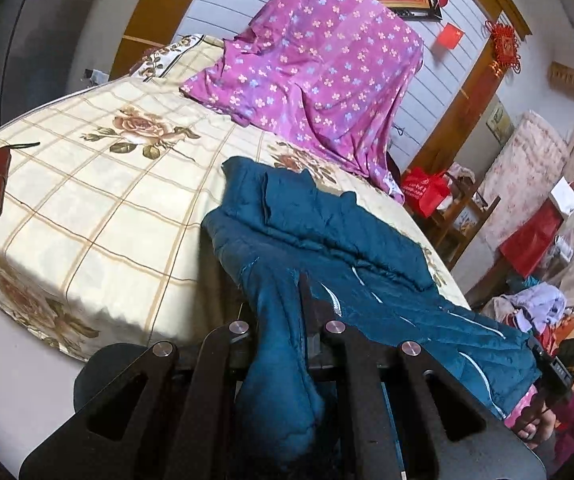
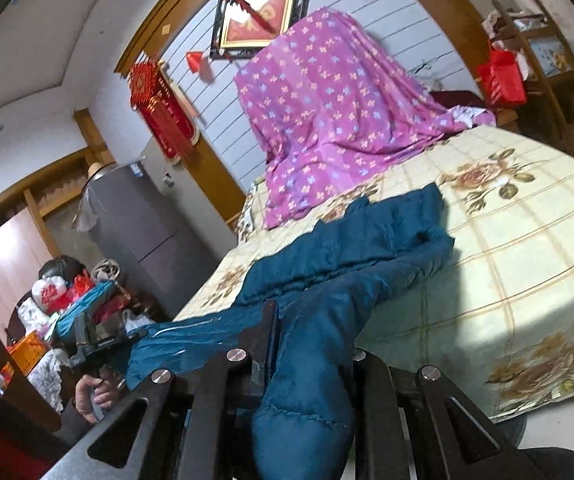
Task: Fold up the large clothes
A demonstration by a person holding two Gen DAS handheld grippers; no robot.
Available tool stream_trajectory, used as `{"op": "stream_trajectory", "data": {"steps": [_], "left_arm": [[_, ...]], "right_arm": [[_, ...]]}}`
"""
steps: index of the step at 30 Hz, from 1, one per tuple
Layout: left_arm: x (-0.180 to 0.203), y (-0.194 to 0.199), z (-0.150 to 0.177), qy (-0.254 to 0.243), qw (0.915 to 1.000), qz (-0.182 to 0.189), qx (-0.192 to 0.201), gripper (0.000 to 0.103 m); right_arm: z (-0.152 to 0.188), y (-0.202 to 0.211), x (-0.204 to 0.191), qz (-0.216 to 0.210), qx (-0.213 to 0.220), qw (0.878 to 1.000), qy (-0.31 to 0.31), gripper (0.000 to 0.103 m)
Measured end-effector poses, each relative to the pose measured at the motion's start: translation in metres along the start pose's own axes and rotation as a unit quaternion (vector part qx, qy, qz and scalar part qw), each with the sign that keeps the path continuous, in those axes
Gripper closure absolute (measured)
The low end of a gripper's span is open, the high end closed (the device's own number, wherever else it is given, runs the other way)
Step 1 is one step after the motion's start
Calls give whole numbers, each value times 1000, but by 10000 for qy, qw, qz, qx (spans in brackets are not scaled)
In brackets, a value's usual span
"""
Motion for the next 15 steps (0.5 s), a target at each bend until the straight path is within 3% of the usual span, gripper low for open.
{"op": "stream_trajectory", "data": {"steps": [11, 15], "left_arm": [[30, 25, -21, 14, 9988, 363, 319, 96], [30, 22, -25, 20, 9987, 335, 381, 96]], "right_arm": [[-21, 24, -6, 69, 373, 9992, 140, 88], [-27, 23, -5, 108, 419, 9990, 145, 88]]}}
Point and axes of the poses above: each gripper's, at about its wrist camera, not at the fingertips, and y roughly against the way its jaws point, x to its right, z to its underside, the point moved 8 cm from there along -y, roughly the way its jaws point, and after that the axes turned 1 degree about -z, right-handed, at the moved point
